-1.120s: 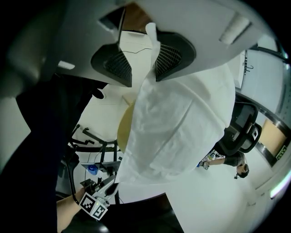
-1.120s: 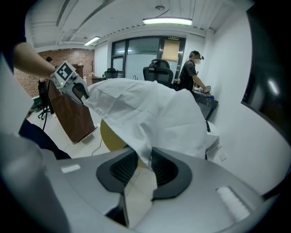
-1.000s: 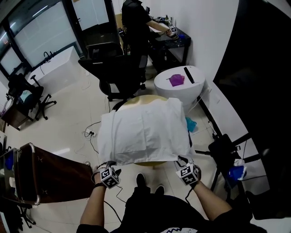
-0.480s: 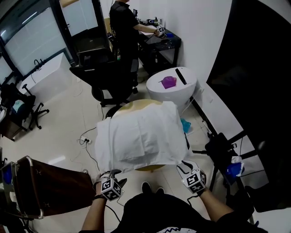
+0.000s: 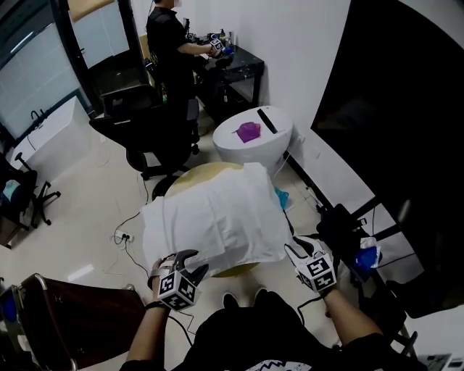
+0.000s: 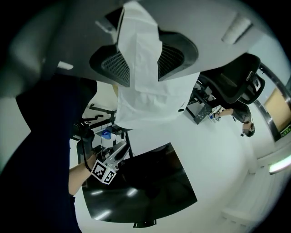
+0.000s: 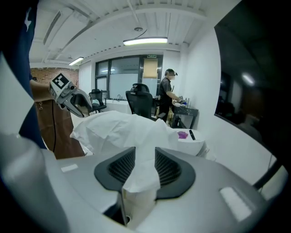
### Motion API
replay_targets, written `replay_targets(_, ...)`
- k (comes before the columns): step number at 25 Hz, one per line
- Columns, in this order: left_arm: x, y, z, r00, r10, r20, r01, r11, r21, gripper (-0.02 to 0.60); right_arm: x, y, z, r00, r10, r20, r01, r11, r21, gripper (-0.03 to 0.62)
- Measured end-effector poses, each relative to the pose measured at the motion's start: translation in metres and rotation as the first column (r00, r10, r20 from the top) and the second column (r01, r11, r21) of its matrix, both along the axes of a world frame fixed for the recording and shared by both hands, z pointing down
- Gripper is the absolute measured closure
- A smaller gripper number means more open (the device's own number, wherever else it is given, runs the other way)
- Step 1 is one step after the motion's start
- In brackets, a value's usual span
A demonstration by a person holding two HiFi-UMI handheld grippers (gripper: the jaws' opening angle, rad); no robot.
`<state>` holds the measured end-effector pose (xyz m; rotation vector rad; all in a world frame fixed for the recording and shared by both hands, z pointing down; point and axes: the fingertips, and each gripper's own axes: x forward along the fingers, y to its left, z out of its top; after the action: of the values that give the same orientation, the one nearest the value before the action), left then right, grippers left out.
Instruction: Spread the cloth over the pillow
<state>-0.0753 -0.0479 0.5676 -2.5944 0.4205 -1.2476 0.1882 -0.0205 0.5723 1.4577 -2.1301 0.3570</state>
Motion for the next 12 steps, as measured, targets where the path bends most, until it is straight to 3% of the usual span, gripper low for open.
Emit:
replay_targets(6,0.024,-0.031,0.010,1.000,0.007,0.029,-0.006,0.999,-0.045,0.397,0.022,-0.057,-0.017,1.000,-0.023,0.014,0.023,0.999,0.024,0.448)
replay_targets(9,0.035,-0.040,0.023,0.998,0.004,0.064,0.001,0.997,-0.082,0.397,0.032,-0.087,-0.006,0.998,-0.038,0.050,0.039,0.999,-0.013,0.448)
replay_targets(12,0.049,-0.046,0.034,0.999,-0.014,0.053,0.021,0.992,-0.128,0.398,0.039,-0.112,0.012,0.994,-0.064,0.084,0.069,0.995,-0.066,0.448)
